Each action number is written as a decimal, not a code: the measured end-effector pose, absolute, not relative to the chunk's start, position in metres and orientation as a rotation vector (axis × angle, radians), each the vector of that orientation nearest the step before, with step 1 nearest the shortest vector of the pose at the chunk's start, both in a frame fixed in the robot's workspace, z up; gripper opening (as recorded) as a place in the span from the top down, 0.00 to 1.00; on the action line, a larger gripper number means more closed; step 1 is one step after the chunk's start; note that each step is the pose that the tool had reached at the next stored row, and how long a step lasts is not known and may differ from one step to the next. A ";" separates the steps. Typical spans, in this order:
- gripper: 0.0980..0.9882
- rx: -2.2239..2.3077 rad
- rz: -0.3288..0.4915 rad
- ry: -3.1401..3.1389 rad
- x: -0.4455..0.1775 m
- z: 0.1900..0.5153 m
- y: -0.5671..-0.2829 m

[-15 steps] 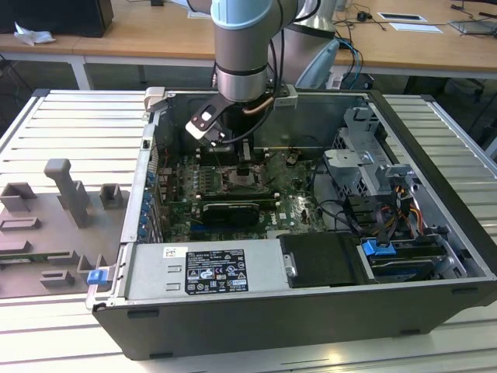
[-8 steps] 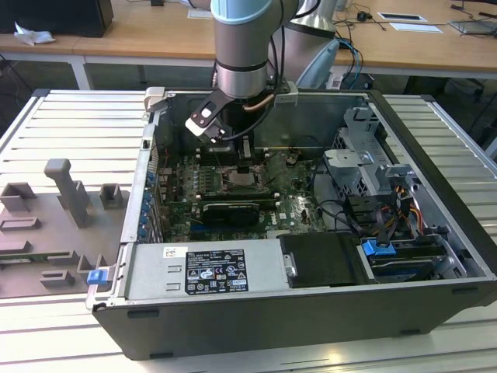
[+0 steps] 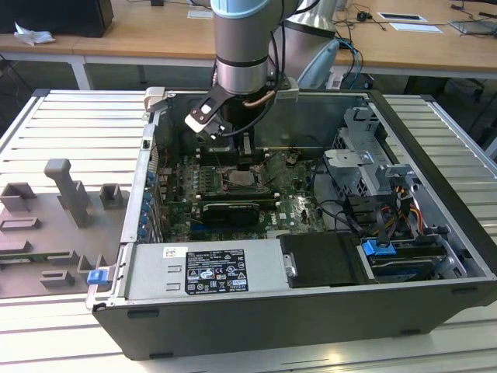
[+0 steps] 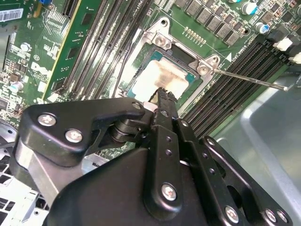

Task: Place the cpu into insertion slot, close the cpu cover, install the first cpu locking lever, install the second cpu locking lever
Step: 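Close the cpu cover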

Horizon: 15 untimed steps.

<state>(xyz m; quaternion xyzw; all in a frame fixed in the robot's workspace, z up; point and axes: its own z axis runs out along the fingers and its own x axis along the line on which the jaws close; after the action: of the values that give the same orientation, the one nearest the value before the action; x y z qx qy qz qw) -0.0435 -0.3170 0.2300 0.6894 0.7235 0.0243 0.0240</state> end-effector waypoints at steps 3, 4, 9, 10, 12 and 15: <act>0.99 2.133 0.075 2.239 -0.044 0.231 -0.317; 0.99 2.133 0.075 2.239 -0.044 0.231 -0.317; 0.99 2.133 0.075 2.239 -0.044 0.233 -0.317; 0.99 2.133 0.075 2.239 -0.043 0.233 -0.317; 0.99 2.133 0.076 2.239 -0.043 0.234 -0.317; 0.99 2.133 0.075 2.239 -0.043 0.235 -0.317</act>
<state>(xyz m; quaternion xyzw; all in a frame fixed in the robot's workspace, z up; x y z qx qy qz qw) -0.0435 -0.3170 0.2348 0.6894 0.7235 0.0243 0.0240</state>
